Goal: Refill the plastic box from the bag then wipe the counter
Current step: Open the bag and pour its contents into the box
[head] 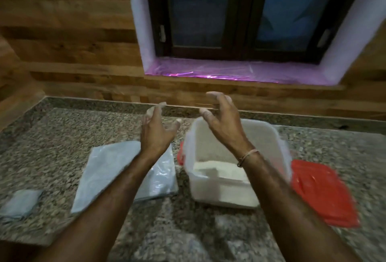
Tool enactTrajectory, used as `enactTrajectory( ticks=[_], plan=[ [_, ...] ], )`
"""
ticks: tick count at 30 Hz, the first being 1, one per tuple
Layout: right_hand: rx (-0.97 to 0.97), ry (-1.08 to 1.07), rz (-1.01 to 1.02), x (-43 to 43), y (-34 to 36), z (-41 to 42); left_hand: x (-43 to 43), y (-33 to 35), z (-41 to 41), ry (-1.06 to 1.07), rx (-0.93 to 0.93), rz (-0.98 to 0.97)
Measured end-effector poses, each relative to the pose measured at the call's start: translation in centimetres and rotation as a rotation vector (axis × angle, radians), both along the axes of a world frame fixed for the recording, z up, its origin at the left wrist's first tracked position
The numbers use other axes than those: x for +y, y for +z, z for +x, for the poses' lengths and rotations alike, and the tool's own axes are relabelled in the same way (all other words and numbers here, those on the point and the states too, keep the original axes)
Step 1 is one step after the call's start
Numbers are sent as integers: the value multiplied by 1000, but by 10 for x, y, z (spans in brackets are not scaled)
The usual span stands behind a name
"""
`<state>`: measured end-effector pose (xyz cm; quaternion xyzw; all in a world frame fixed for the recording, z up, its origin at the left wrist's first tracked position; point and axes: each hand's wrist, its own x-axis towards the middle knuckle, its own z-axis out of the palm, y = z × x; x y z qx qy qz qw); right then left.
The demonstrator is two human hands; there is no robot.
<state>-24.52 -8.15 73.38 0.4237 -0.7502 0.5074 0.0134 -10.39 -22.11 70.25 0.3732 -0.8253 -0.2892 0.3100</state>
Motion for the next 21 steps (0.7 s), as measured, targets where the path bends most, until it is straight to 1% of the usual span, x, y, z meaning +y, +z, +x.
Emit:
enactTrajectory(
  ticks=[5,8,12,14,17,19,21],
  plan=[
    [-90,-249,48,125,-27,-97,103,-7,-83,-173,-135,12],
    [-160,-401,209,199,-63,-147,169,-14,-133,-281,-225,30],
    [-377,-569,470,287,-125,-188,241,-36,-182,-466,-350,88],
    [-494,-643,603,318,-155,-194,257,-43,-194,-481,-406,122],
    [-678,-725,743,347,-190,-196,263,-43,-206,-443,-406,127],
    [-706,-727,776,353,-204,-197,265,-44,-209,-422,-401,107],
    [-681,-710,788,350,-213,-200,267,-45,-210,-395,-388,80]
  ],
)
